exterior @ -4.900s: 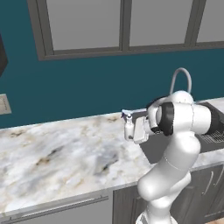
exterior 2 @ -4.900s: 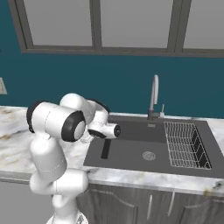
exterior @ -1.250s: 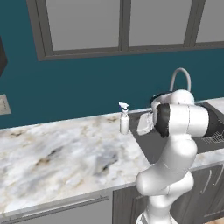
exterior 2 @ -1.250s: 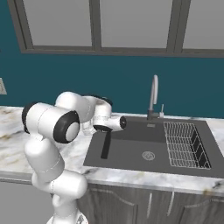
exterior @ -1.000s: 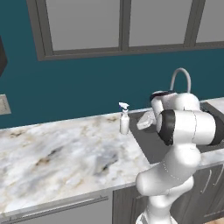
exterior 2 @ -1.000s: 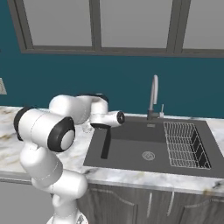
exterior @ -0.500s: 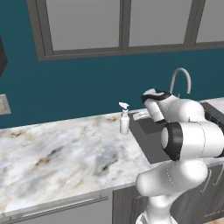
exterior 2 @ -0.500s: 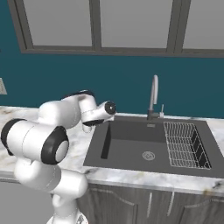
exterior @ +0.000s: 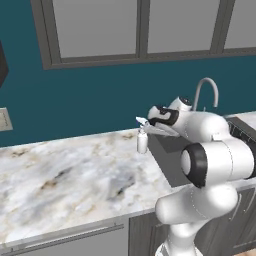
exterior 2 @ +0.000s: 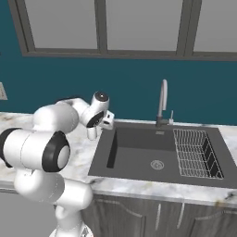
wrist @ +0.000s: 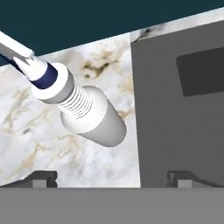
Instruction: Locate and retrieve the spray and soap dispenser from the cabinet. Place them next to the sink.
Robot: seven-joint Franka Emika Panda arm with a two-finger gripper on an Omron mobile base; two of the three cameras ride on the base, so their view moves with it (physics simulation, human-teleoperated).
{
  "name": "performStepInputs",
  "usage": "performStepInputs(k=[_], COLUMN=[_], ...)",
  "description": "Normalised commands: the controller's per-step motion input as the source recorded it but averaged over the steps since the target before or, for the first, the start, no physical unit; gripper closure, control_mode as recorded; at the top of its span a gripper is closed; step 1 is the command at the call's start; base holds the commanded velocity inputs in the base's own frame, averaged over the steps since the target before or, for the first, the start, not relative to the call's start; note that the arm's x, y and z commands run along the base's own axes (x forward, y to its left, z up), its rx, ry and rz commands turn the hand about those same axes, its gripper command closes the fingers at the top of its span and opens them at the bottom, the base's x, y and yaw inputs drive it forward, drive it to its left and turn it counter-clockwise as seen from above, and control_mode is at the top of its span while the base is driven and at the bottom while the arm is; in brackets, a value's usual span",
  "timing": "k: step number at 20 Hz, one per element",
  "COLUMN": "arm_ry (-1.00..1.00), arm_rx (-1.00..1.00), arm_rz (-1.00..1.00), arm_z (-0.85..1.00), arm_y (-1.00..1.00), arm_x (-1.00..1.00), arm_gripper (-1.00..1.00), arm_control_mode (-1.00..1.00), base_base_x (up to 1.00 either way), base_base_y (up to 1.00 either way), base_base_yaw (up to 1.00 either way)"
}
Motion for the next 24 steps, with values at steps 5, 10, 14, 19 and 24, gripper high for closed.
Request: performStepInputs(k=[5,10,14,19,24], arm_ry=[0.3,0.22,0.12,0.12,0.03], arm_rx=[-0.12,-0.14,-0.09,-0.03,-0.09], arm_rz=[-0.23,-0.17,-0.15,-0.13,-0.08], arm_z=[0.25,0.33,0.36,0.32,0.48], arm_y=[-0.02,0.0,0.0,0.0,0.16], arm_x=[0.0,-0.1,-0.35,-0.49,-0.57], arm_gripper=[-1.0,-1.0,-1.0,-1.0,-1.0], arm_control_mode=[-1.0,-1.0,-1.0,-1.0,-1.0], base_base_x=[0.0,0.0,0.0,0.0,0.0], base_base_y=[0.0,0.0,0.0,0.0,0.0], base_base_yaw=[0.0,0.0,0.0,0.0,0.0])
